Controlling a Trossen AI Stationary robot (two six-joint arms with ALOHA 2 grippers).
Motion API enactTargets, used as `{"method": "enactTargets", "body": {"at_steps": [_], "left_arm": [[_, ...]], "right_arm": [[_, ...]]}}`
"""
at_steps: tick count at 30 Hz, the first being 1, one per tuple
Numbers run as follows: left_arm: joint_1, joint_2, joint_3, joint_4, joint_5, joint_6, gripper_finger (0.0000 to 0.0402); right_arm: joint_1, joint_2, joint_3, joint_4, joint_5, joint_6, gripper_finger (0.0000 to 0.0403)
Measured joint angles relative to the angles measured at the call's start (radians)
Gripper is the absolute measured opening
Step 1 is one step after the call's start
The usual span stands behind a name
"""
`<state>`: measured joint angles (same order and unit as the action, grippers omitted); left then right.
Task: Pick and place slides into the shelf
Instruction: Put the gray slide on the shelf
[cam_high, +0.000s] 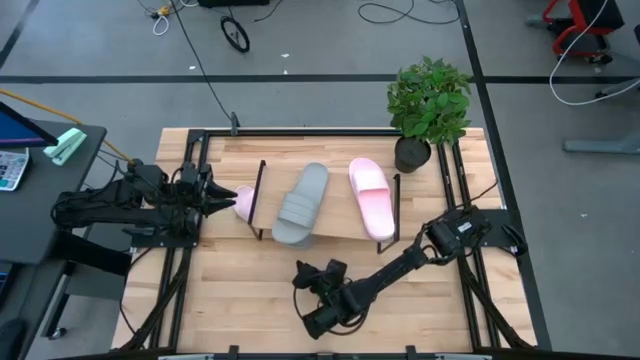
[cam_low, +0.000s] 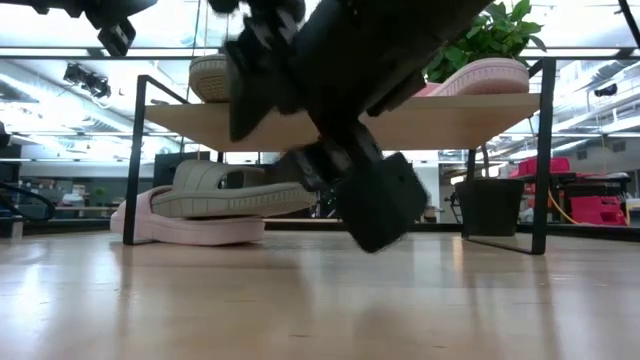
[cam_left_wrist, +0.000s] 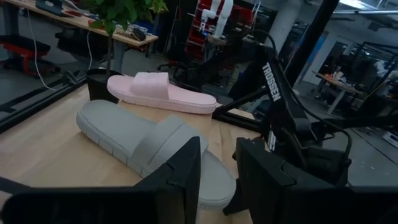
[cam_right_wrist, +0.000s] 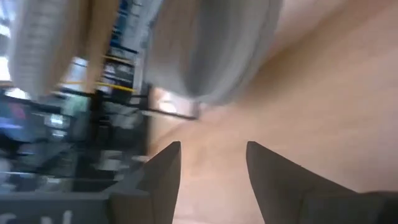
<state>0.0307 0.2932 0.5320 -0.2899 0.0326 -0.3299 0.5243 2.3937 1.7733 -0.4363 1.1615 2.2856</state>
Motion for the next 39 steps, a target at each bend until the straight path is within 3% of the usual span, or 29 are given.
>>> {"method": "enactTargets", "body": {"at_steps": [4, 16, 27, 39], "left_arm": [[0.000, 0.001, 0.000, 0.002, 0.014, -0.001, 0.0107], [-0.002, 0.001, 0.000, 0.004, 0.019, -0.051, 0.0107], [-0.002, 0.001, 0.000, 0.001, 0.018, -0.053, 0.0107], [-0.002, 0.001, 0.000, 0.000, 0.026, -0.054, 0.0107]], "right_arm": [[-0.010, 0.015, 0.000, 0.033, 0.035, 0.002, 0.0199], [-0.034, 0.018, -0.016, -0.026, 0.007, 0.011, 0.0231], [-0.067, 0.012, -0.060, -0.021, 0.012, 0.019, 0.0233], [-0.117, 0.012, -0.061, -0.130, -0.002, 0.013, 0.0220]]}}
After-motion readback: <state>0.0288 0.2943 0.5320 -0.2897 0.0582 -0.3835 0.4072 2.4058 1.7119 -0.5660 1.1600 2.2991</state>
